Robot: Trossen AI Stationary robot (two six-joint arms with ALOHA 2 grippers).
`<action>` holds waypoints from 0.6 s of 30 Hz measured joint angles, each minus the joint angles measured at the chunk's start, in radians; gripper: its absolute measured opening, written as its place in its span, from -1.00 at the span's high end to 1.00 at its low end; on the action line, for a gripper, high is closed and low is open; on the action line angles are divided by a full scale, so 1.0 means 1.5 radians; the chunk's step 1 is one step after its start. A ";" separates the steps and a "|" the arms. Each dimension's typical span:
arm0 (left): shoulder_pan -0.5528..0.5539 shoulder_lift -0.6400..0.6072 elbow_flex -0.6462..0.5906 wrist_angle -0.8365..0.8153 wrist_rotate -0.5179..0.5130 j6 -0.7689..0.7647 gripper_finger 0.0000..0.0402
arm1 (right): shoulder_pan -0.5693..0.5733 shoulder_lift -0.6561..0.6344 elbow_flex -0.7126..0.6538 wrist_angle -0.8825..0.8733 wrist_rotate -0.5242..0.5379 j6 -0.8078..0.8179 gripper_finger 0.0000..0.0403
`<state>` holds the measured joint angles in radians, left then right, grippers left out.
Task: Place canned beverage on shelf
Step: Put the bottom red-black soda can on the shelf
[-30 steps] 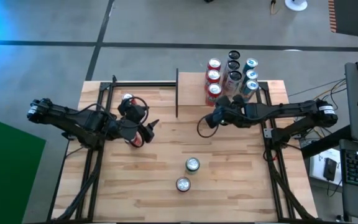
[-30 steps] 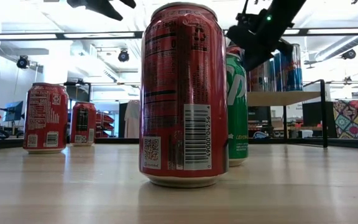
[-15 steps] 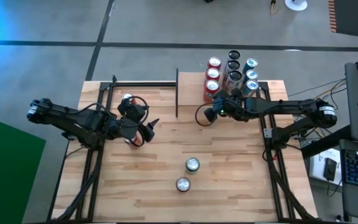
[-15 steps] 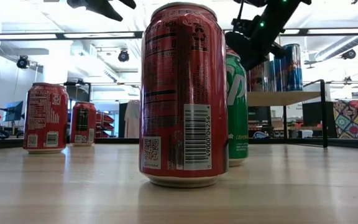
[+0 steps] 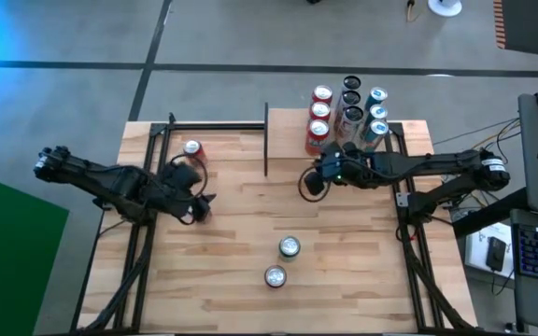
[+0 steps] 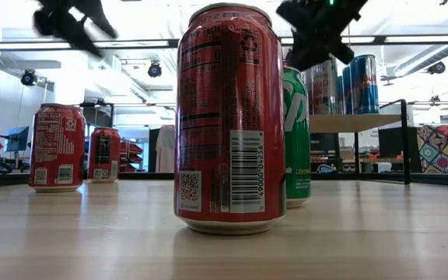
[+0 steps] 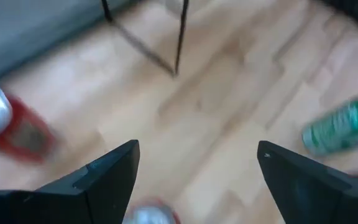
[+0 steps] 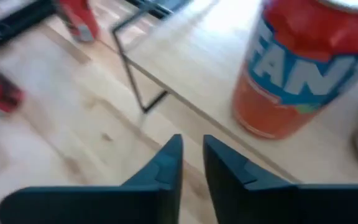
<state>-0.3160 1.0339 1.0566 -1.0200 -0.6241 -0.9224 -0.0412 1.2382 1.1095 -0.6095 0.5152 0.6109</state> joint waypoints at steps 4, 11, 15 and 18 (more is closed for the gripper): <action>-0.001 -0.043 -0.089 0.037 0.085 -0.061 -0.56 | 0.026 -0.001 0.021 0.001 -0.015 0.002 0.46; -0.001 -0.070 -0.188 0.190 0.184 -0.076 -0.73 | 0.058 0.012 0.030 0.022 -0.104 0.050 -0.11; -0.001 -0.048 -0.200 0.364 0.179 0.009 -0.78 | 0.085 0.035 0.030 0.042 -0.180 0.074 -0.29; -0.001 -0.012 -0.197 0.487 0.183 0.108 -0.77 | 0.122 0.060 0.030 0.055 -0.190 0.103 -0.34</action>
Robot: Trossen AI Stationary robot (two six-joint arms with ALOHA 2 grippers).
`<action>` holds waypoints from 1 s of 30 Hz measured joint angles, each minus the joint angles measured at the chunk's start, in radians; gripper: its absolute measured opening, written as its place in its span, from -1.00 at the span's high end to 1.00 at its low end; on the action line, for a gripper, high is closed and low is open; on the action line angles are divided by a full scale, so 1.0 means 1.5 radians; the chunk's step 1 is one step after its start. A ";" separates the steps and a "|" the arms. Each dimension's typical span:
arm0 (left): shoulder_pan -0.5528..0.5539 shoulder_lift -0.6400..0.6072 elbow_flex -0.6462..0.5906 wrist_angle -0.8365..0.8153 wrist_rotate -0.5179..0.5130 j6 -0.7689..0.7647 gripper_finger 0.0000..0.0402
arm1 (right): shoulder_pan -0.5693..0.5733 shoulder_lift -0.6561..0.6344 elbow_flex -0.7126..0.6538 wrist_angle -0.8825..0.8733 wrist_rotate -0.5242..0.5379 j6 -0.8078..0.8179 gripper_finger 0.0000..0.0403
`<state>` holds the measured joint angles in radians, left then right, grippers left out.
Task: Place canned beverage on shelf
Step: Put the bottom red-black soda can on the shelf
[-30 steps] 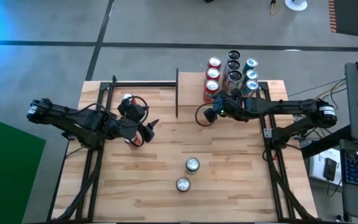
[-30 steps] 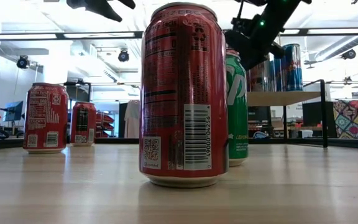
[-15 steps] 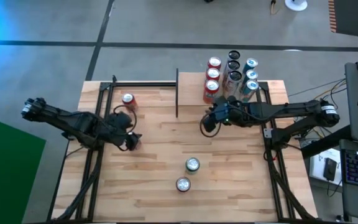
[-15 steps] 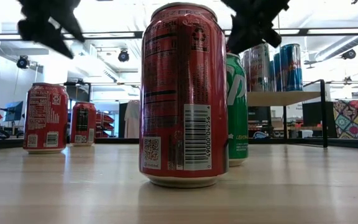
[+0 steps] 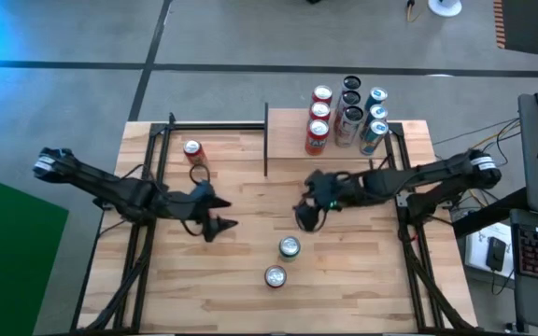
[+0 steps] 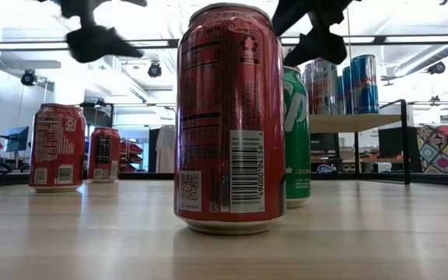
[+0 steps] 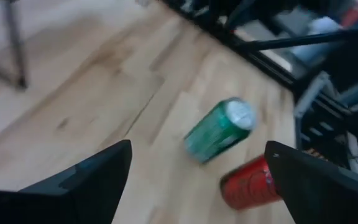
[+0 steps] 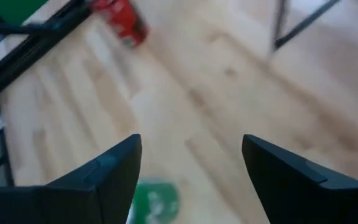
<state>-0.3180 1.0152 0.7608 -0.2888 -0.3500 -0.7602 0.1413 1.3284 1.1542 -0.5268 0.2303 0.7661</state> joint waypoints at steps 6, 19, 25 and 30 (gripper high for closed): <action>-0.005 0.080 0.047 0.024 0.070 0.060 -0.71 | 0.073 0.038 0.004 0.036 0.005 0.058 -0.29; -0.087 0.250 0.146 0.070 0.083 0.089 -0.65 | 0.203 0.068 0.013 -0.116 0.125 0.380 -0.22; -0.114 0.347 0.173 0.142 0.083 0.059 -0.65 | 0.259 0.068 0.013 -0.150 0.133 0.501 -0.22; -0.124 0.420 0.237 0.138 0.099 0.058 -0.69 | 0.307 0.068 0.013 -0.153 0.185 0.562 -0.22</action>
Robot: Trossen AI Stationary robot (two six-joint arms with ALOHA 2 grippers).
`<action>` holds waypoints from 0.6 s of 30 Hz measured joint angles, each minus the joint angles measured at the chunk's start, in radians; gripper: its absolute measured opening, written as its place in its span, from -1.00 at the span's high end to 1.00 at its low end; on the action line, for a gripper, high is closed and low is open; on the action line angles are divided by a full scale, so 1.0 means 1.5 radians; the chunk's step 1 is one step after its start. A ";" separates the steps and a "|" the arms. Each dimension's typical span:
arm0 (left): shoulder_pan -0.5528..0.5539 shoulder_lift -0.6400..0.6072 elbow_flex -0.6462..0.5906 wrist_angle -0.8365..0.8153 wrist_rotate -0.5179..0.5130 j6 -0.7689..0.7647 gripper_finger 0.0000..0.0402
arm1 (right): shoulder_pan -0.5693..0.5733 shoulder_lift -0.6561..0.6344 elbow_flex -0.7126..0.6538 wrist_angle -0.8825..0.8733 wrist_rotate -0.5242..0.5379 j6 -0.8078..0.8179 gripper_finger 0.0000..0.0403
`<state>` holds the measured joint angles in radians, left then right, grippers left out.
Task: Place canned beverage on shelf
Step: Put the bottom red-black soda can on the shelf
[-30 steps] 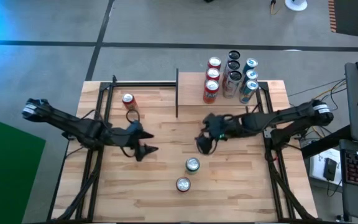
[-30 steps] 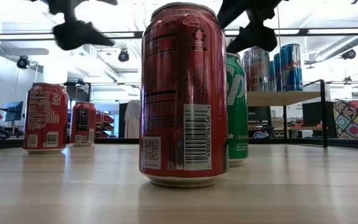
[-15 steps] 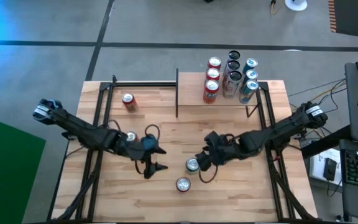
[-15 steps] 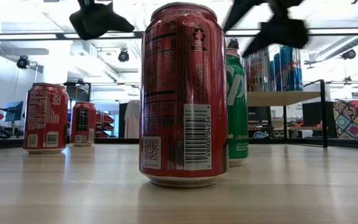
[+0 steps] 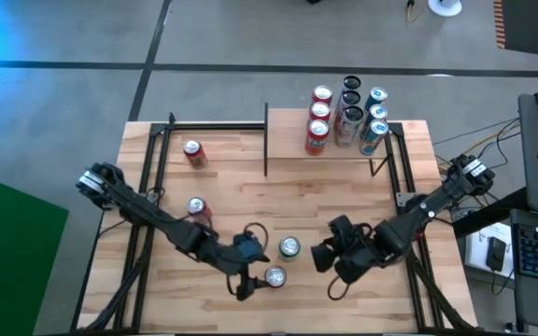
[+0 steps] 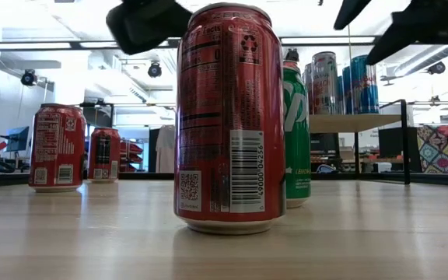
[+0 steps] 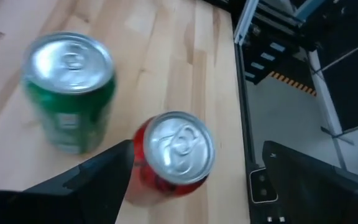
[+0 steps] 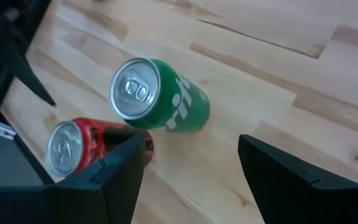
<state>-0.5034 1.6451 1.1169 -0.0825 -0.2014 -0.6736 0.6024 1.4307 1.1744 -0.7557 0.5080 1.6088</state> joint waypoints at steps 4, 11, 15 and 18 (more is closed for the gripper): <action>-0.001 0.058 0.068 -0.035 0.001 0.013 -0.73 | 0.021 0.000 0.000 -0.007 0.012 0.017 -0.22; 0.004 0.160 0.199 -0.205 -0.017 -0.044 -0.81 | 0.058 0.000 0.000 -0.017 0.012 0.035 -0.22; 0.004 0.207 0.259 -0.286 -0.034 -0.093 -0.86 | 0.074 0.000 0.000 -0.042 0.013 0.038 -0.22; 0.004 0.245 0.297 -0.337 -0.039 -0.132 -0.87 | 0.077 0.000 0.000 -0.068 0.019 0.040 -0.22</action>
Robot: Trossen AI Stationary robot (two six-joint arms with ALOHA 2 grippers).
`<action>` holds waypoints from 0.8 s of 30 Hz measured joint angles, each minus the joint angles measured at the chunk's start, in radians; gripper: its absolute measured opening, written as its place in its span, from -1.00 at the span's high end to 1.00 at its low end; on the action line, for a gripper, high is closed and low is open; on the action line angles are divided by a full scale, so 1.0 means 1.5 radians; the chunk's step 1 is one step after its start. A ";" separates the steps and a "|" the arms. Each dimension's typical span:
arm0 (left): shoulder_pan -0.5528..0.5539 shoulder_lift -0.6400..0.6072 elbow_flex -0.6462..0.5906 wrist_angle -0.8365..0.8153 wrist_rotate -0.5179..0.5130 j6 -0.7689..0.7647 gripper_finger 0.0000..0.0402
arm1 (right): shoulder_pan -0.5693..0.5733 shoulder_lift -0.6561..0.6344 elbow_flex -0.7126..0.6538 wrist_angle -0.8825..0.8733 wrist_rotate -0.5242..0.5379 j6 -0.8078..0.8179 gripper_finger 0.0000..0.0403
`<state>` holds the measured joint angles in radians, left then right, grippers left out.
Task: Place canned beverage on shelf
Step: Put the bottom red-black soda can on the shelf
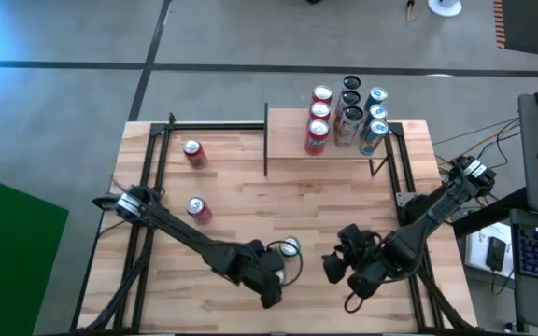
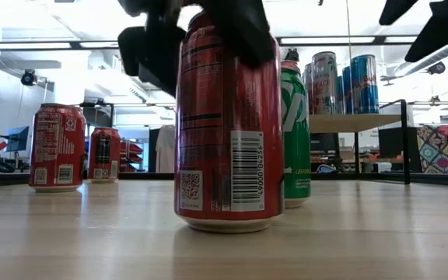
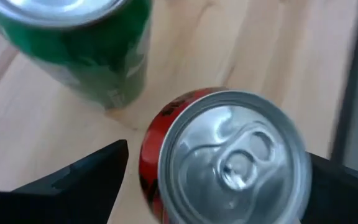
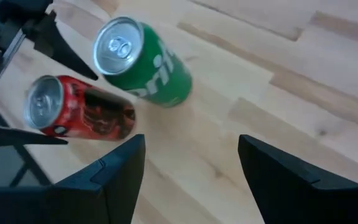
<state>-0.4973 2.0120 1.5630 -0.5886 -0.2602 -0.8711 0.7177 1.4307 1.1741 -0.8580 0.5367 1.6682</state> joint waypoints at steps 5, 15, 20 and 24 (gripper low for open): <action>0.000 0.033 0.047 -0.023 -0.007 -0.009 -0.72 | 0.000 0.000 0.000 -0.020 0.012 -0.027 -0.22; 0.018 -0.007 0.063 -0.128 0.018 0.025 -0.47 | -0.002 -0.001 0.002 -0.005 0.027 -0.096 -0.22; 0.037 -0.088 0.063 -0.174 0.023 0.083 -0.47 | -0.002 -0.010 0.002 0.053 0.028 -0.174 -0.22; 0.083 -0.165 0.063 -0.206 0.024 0.086 -0.48 | -0.002 -0.020 0.009 0.057 0.039 -0.206 -0.22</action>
<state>-0.3724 1.7640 1.6577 -0.8982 -0.2235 -0.7416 0.7155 1.4000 1.1877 -0.7722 0.5956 1.3588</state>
